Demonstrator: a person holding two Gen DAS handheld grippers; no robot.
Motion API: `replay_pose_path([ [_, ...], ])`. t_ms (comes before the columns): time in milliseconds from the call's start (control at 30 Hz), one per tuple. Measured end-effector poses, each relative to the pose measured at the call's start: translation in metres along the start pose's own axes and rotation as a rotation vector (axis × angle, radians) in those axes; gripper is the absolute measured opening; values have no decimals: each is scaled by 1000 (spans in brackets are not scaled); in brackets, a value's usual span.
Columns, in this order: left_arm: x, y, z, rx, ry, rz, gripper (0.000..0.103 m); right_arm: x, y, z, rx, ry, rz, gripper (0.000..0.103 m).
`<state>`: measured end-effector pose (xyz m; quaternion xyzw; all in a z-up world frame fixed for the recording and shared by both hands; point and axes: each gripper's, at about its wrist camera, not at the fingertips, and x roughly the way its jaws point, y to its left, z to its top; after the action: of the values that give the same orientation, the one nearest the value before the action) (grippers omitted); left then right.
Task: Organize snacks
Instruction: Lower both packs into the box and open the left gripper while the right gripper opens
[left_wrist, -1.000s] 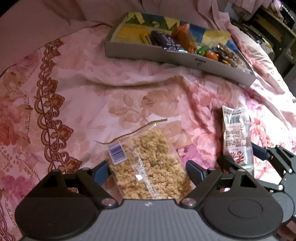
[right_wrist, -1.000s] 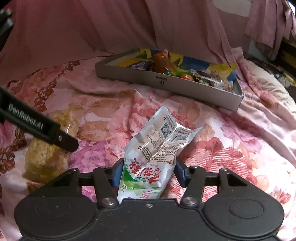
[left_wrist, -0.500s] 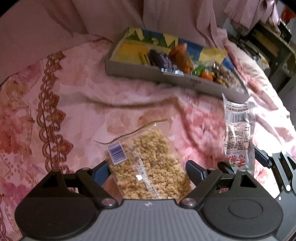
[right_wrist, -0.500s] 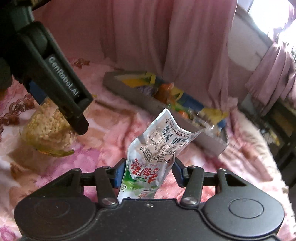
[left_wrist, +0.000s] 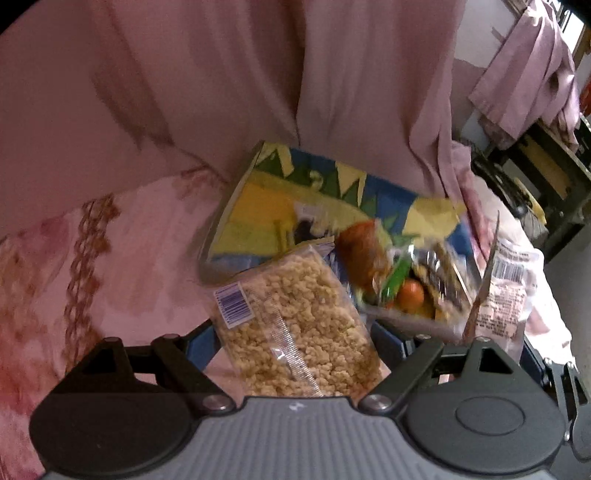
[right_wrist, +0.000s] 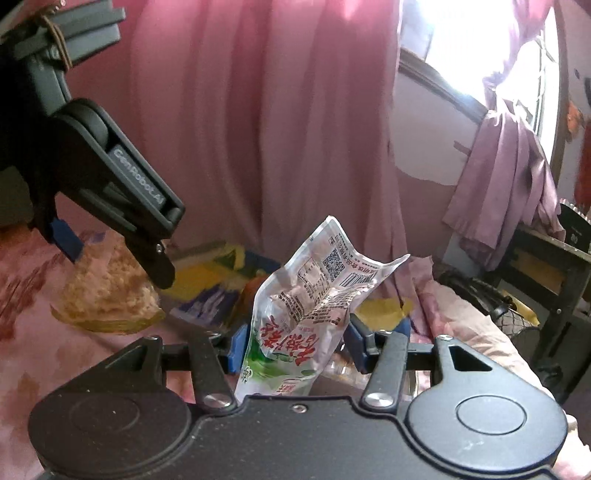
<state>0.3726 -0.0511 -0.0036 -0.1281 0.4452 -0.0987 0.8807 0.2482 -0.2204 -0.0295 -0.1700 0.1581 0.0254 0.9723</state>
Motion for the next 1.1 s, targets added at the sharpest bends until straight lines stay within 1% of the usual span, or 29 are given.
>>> replay_pose_path([
  [200,29,-9,36,-25,-12,15,89,38,-19,11,72,-8,-2,55],
  [333,52,-17,51,14,8,55,89,59,-27,11,114,11,12,55],
  [433,69,-16,58,21,32,84,89,73,-29,8,134,42,31,56],
  [533,84,-12,62,5,49,101,89,85,-30,4,161,88,48,56],
  [667,96,-6,64,-26,58,107,89,97,-31,0,172,112,59,57],
  [900,104,-7,59,-17,48,106,89,108,-32,-3,200,117,83,61],
  [1100,98,-5,59,-25,18,102,96,116,-30,-7,209,142,96,69],
])
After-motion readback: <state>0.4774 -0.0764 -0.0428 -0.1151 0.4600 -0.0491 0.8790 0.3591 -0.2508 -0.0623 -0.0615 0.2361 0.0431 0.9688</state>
